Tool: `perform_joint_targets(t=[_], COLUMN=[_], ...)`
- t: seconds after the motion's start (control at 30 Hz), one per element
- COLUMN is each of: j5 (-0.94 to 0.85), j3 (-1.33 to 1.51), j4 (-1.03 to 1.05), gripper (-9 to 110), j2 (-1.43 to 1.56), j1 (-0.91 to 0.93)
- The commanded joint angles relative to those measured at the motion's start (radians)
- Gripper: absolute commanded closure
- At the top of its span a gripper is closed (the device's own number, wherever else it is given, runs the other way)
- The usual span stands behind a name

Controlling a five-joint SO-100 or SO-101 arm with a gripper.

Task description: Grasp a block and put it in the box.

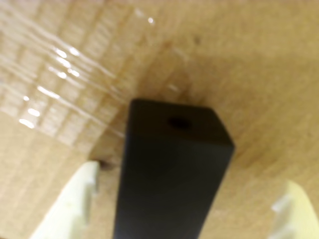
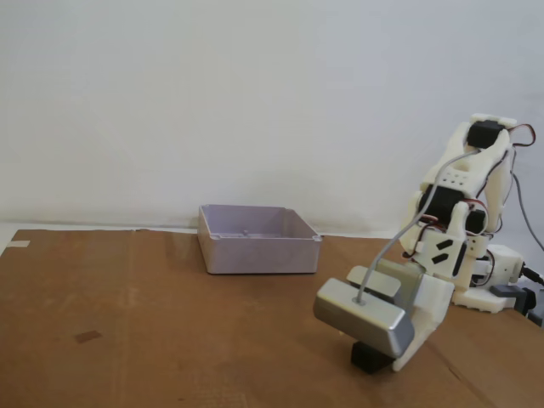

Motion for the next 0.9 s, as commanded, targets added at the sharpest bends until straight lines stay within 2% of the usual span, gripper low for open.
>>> perform_joint_targets(t=[0.0,0.6,0.87], j5=[0.011,0.011,0.011], j3=[-0.107,-0.097,-0.097], j4=[-0.034,-0.034,-0.034], gripper=[60,60,72], j2=[0.006,0.005,0.005], j1=[0.023,0.025,0.023])
